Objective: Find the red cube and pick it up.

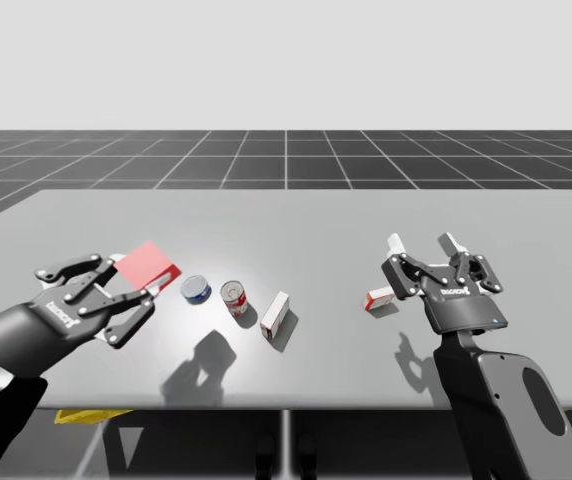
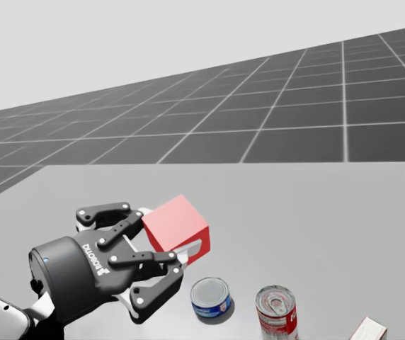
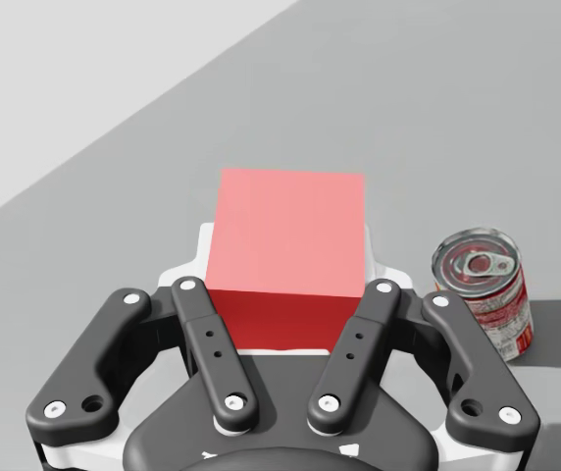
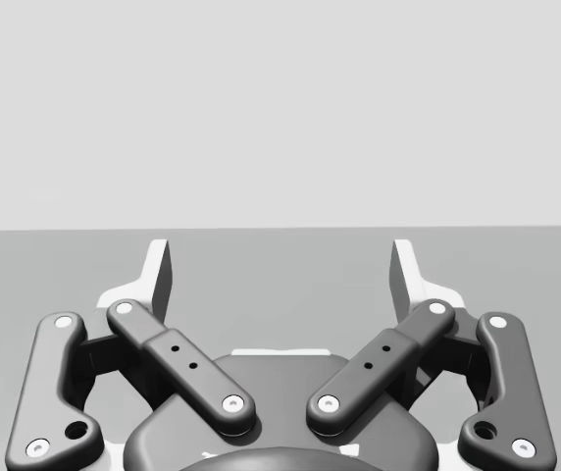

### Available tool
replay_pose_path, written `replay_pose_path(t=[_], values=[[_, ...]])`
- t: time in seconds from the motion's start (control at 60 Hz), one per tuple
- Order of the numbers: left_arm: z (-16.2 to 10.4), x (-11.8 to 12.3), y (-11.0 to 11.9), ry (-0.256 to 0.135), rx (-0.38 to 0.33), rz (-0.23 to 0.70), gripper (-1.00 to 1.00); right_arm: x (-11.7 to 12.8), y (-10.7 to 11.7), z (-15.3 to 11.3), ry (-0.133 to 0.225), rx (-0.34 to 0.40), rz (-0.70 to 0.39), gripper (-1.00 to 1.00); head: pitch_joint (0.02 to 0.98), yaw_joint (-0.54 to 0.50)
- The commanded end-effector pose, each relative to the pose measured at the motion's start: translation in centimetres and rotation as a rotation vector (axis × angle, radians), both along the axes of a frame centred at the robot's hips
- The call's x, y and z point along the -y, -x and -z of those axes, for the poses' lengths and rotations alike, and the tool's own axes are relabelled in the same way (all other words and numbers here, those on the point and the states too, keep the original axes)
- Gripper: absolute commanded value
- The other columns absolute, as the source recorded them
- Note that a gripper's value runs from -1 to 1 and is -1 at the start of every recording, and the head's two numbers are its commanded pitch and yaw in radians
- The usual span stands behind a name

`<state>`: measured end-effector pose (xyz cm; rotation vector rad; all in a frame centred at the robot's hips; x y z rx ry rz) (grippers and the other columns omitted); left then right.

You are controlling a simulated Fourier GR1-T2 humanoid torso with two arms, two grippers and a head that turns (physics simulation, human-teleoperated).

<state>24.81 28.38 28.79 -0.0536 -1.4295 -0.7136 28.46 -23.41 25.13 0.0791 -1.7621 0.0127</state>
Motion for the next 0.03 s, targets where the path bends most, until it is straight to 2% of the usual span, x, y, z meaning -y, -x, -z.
replay_pose_path(t=[0.017, 0.033], values=[[-4.48, 1.15, -0.23, 0.01, 0.085, 0.067, 1.0, 0.12, 0.0, 0.11, 0.011, 0.001, 0.004, -1.0, 0.473, 0.41], [-5.26, 1.21, -0.22, 0.015, 0.107, 0.056, 1.0, 0.13, 0.0, 0.15, 0.016, 0.003, 0.006, -1.0, 0.474, 0.41]])
